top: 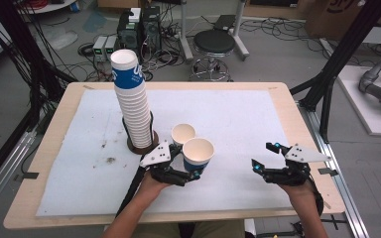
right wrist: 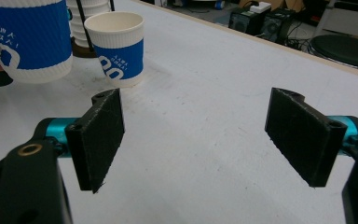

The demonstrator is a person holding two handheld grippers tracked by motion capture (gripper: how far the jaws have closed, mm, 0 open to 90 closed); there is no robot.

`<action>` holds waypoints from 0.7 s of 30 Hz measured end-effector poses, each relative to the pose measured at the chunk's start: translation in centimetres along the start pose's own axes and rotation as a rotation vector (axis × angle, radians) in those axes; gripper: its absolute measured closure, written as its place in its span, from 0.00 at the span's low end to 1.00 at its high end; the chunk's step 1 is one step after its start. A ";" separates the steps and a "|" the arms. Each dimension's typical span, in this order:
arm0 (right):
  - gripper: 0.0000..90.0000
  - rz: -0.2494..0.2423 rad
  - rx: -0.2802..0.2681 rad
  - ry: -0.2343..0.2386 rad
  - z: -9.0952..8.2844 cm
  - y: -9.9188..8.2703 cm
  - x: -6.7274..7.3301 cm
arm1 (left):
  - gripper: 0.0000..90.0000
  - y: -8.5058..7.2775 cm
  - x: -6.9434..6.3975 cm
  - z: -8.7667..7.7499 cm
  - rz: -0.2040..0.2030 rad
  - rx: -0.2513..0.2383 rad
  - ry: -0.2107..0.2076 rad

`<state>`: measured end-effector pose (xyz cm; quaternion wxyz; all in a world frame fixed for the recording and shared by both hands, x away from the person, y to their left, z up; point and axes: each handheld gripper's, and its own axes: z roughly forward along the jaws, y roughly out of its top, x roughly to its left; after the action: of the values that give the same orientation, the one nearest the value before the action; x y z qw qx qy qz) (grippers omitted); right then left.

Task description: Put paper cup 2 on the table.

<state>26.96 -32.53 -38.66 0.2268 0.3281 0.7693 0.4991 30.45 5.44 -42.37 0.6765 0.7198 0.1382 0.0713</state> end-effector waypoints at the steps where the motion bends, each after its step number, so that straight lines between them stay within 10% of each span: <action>1: 0.22 -0.001 0.001 -0.001 -0.1 -0.1 -0.1 | 0.29 0.1 0.0 0.2 -0.003 -0.005 0.001; 8: 0.22 0.017 -0.009 -0.013 -0.6 -0.2 -0.4 | 0.29 0.2 0.4 2.0 -0.037 -0.052 -0.009; 21: 0.23 0.023 -0.006 -0.027 -0.8 -0.6 -0.7 | 0.29 -1.1 0.8 5.0 -0.030 0.058 0.008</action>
<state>26.70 -33.69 -38.87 0.2325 0.3430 0.7608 0.4995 32.53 0.99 -43.94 0.6560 0.7366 0.1535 0.0600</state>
